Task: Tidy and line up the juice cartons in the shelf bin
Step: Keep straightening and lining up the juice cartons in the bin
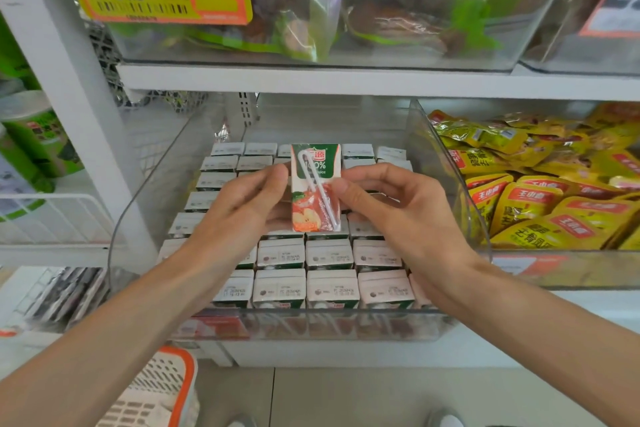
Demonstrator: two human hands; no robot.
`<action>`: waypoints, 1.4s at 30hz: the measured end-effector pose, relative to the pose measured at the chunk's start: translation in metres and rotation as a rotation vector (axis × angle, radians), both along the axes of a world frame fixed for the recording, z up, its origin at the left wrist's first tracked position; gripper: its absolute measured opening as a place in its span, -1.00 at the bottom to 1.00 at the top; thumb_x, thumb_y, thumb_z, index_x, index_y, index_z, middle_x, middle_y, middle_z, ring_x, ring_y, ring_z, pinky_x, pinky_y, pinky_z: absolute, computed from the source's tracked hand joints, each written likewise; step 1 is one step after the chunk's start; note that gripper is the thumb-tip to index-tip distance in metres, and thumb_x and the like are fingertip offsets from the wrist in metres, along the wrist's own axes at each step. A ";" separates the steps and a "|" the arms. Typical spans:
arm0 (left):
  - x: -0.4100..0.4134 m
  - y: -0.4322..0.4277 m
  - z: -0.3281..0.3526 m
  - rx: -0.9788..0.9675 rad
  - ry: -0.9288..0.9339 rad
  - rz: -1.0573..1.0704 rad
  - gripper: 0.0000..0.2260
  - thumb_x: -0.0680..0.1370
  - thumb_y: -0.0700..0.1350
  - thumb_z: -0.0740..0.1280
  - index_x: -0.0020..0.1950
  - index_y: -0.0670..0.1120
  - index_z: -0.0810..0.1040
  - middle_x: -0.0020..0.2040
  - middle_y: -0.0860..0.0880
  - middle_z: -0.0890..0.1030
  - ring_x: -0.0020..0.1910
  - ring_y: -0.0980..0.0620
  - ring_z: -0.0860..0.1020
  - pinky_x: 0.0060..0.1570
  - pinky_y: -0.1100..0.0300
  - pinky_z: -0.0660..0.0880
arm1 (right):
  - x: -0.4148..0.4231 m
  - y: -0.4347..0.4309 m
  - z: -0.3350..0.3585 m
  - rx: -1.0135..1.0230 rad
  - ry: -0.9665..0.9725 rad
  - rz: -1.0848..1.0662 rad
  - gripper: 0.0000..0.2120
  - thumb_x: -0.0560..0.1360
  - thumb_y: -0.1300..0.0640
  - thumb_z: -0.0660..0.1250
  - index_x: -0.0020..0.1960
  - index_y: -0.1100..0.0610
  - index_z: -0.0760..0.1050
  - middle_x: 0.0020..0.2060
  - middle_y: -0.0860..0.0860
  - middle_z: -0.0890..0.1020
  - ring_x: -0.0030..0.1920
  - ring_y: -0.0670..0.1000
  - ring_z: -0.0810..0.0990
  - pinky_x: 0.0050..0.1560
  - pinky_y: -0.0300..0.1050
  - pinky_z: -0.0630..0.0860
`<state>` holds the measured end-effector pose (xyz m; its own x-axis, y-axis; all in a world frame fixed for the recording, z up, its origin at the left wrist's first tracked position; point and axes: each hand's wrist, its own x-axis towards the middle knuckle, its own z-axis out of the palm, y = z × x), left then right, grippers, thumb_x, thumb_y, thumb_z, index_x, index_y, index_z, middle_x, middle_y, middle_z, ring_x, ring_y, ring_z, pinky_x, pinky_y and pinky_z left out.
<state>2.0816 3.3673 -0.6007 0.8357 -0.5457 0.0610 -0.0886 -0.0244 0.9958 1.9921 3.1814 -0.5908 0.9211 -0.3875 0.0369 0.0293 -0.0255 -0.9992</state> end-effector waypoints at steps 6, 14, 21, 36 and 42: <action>-0.001 -0.001 0.005 -0.009 -0.024 -0.041 -0.73 0.73 -0.06 0.20 0.36 0.13 0.58 0.15 0.06 0.75 0.13 0.06 0.72 0.02 0.31 0.63 | -0.002 0.002 0.001 0.107 -0.007 -0.025 -0.83 0.52 0.17 0.54 0.07 0.22 0.73 -0.06 0.05 0.80 -0.01 0.05 0.78 0.01 -0.20 0.70; -0.003 -0.001 0.009 -0.061 0.181 -0.116 -0.58 0.58 0.21 0.30 0.26 -0.02 0.68 0.19 -0.06 0.74 0.22 -0.02 0.69 0.22 0.14 0.61 | -0.002 0.010 0.003 0.293 0.009 0.058 -0.80 0.60 0.22 0.44 0.16 0.31 0.69 0.03 0.19 0.78 0.10 0.16 0.77 0.19 -0.08 0.68; -0.002 0.005 0.010 -0.105 0.243 -0.134 -0.57 0.54 0.12 0.43 0.36 -0.02 0.61 0.22 -0.11 0.73 0.20 -0.13 0.71 0.15 0.00 0.65 | -0.002 0.013 0.002 0.094 0.062 0.154 -0.66 0.52 0.03 0.55 0.28 0.08 0.69 0.12 0.10 0.76 0.18 0.04 0.74 0.39 0.02 0.55; 0.000 0.006 0.008 -0.090 0.227 -0.059 -0.56 0.52 -0.02 0.46 0.37 -0.02 0.47 0.13 -0.12 0.75 0.12 -0.13 0.74 0.10 0.03 0.67 | -0.002 0.010 -0.001 -0.016 0.048 0.151 -0.79 0.67 0.07 0.38 0.27 0.00 0.69 0.10 -0.06 0.78 0.18 -0.04 0.73 0.31 -0.10 0.59; 0.001 0.005 0.006 -0.097 0.240 -0.019 -0.47 0.41 0.03 0.52 0.33 -0.03 0.48 0.11 -0.10 0.76 0.09 -0.12 0.75 0.04 0.02 0.70 | -0.004 0.011 0.003 -0.141 0.023 0.185 -0.67 0.54 -0.05 0.51 0.29 -0.08 0.68 0.05 -0.13 0.78 0.14 -0.12 0.72 0.26 -0.12 0.60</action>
